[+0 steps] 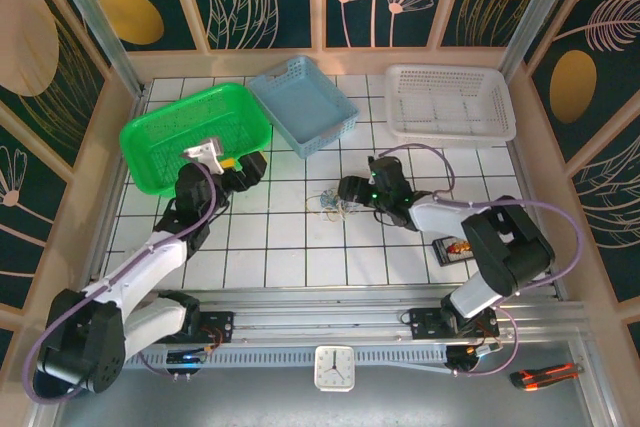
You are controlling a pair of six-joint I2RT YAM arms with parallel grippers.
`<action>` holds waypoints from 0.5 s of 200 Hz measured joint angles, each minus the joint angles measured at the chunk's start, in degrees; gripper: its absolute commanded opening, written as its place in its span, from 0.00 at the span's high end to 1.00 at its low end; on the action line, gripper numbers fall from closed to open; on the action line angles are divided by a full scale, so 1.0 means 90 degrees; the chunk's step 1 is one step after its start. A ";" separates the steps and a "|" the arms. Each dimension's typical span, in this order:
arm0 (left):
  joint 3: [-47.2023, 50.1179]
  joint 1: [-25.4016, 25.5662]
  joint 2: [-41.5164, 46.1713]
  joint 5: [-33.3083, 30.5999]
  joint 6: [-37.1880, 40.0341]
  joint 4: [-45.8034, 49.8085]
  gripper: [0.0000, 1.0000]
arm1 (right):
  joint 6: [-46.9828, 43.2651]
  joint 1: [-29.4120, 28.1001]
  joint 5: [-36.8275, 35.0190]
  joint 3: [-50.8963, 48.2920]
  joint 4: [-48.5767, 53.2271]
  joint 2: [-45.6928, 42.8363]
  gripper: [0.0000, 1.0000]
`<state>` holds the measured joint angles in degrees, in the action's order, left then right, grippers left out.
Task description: Untangle the cables
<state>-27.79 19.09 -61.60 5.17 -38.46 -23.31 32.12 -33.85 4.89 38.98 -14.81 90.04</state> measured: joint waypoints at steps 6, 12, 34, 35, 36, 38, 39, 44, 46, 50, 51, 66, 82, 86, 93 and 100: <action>0.0034 0.0000 -0.0029 -0.0044 -0.0034 0.0002 0.01 | 0.0012 -0.0087 0.0032 0.0066 -0.0017 0.0068 0.23; 0.0068 0.0000 -0.0051 -0.0080 -0.0070 0.0000 0.01 | 0.0024 -0.0189 0.0078 0.0124 -0.0036 0.0121 0.24; 0.0172 0.0000 -0.0092 -0.0160 -0.0158 -0.0007 0.01 | 0.0097 -0.0614 0.0284 0.0270 -0.0051 0.0192 0.24; 0.0177 0.0000 -0.0092 -0.0160 -0.0168 -0.0010 0.01 | 0.0097 -0.0646 0.0299 0.0277 -0.0051 0.0192 0.24; 0.0177 0.0000 -0.0092 -0.0160 -0.0170 -0.0010 0.01 | 0.0100 -0.0661 0.0308 0.0279 -0.0051 0.0192 0.24; 0.0187 0.0000 -0.0095 -0.0163 -0.0175 -0.0010 0.01 | 0.0102 -0.0687 0.0325 0.0287 -0.0051 0.0192 0.24; 0.0187 0.0000 -0.0097 -0.0165 -0.0177 -0.0010 0.01 | 0.0117 -0.0714 0.0352 0.0291 -0.0056 0.0192 0.24; 0.0197 0.0000 -0.0102 -0.0180 -0.0194 -0.0019 0.01 | 0.0143 -0.0801 0.0425 0.0311 -0.0066 0.0192 0.24; 0.0199 0.0000 -0.0104 -0.0180 -0.0197 -0.0022 0.01 | 0.0148 -0.0835 0.0454 0.0318 -0.0070 0.0192 0.24; 0.0204 0.0000 -0.0114 -0.0182 -0.0214 -0.0034 0.01 | 0.0151 -0.0894 0.0512 0.0328 -0.0078 0.0187 0.24; 0.0204 0.0000 -0.0117 -0.0182 -0.0216 -0.0034 0.01 | 0.0155 -0.0920 0.0532 0.0330 -0.0080 0.0180 0.24; 0.0211 0.0000 -0.0141 -0.0182 -0.0240 -0.0068 0.01 | 0.0168 -0.1088 0.0784 0.0333 -0.0073 0.0063 0.24; 0.0211 0.0000 -0.0182 -0.0182 -0.0243 -0.0117 0.01 | 0.0163 -0.1088 0.0918 0.0335 -0.0027 -0.0199 0.23; 0.0211 0.0000 -0.0194 -0.0180 -0.0243 -0.0121 0.01 | 0.0158 -0.1071 0.0935 0.0338 -0.0002 -0.0284 0.23; 0.0211 0.0000 -0.0214 -0.0180 -0.0243 -0.0126 0.01 | 0.0143 -0.1025 0.0945 0.0345 0.0056 -0.0413 0.24; 0.0211 0.0000 -0.0236 -0.0180 -0.0240 -0.0126 0.01 | 0.0138 -0.0947 0.0937 0.0369 0.0129 -0.0554 0.23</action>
<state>-25.89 19.09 -63.72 3.55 -40.62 -24.45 33.36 -42.37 13.32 42.30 -13.65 85.06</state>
